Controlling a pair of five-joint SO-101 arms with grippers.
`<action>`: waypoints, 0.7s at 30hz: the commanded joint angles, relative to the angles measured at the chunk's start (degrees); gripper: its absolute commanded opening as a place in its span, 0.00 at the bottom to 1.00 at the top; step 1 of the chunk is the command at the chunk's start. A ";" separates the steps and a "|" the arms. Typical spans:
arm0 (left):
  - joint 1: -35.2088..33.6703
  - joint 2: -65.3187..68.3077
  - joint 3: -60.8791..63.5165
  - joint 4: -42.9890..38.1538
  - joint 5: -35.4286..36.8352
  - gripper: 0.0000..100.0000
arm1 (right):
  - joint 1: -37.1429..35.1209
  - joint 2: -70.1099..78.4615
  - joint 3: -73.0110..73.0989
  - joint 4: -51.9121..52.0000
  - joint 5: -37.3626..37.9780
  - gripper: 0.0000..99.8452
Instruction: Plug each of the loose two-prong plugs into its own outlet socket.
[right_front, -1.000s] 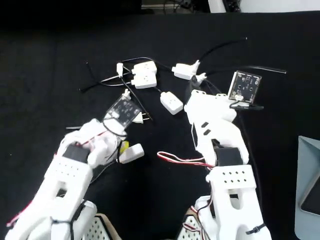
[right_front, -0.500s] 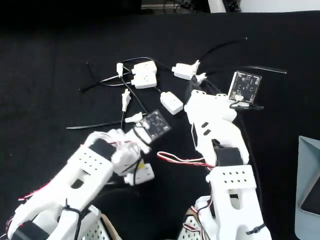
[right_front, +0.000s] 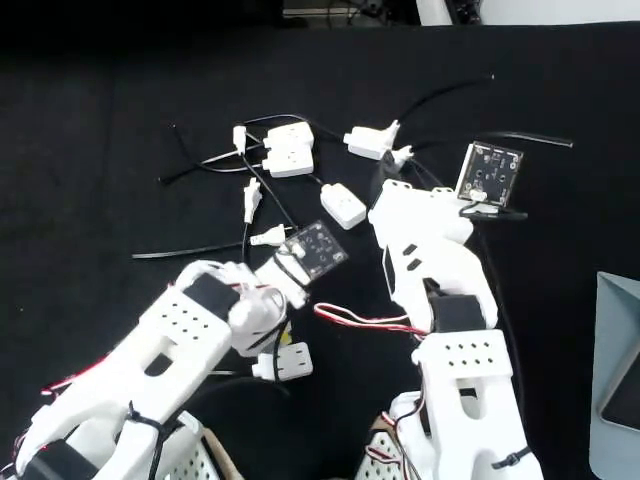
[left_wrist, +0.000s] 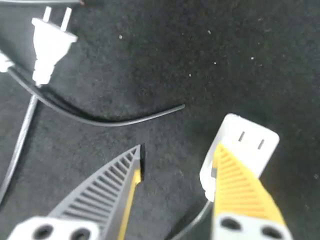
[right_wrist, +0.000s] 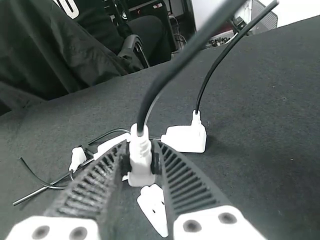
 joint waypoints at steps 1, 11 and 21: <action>-0.48 0.09 -9.71 8.79 0.18 0.26 | -0.53 0.13 -0.13 -0.88 0.70 0.01; 6.02 0.53 -3.91 7.38 0.18 0.30 | -0.53 0.13 -0.31 -0.88 0.70 0.01; 5.93 0.62 1.36 2.46 0.00 0.30 | -0.53 0.13 -0.22 -0.88 0.70 0.01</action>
